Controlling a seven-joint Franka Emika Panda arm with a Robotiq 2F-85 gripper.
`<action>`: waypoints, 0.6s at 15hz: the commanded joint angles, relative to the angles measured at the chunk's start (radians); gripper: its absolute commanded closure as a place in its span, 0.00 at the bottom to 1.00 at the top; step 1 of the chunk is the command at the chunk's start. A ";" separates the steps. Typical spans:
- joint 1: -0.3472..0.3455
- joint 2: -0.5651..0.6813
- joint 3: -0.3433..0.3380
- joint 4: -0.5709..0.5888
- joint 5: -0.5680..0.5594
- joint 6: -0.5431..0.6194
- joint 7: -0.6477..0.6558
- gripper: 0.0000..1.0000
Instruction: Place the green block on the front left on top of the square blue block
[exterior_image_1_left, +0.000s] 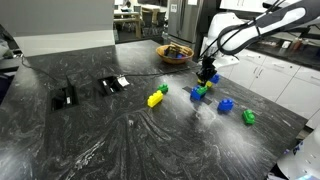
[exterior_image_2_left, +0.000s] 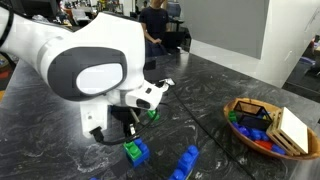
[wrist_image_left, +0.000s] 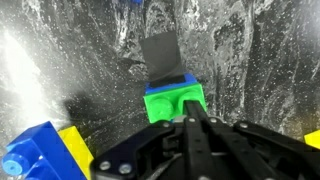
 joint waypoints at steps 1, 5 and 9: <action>-0.005 0.030 -0.001 0.015 0.036 0.033 -0.003 1.00; -0.005 0.050 -0.004 0.024 0.054 0.040 -0.005 1.00; -0.005 0.057 -0.005 0.017 0.050 0.038 0.004 1.00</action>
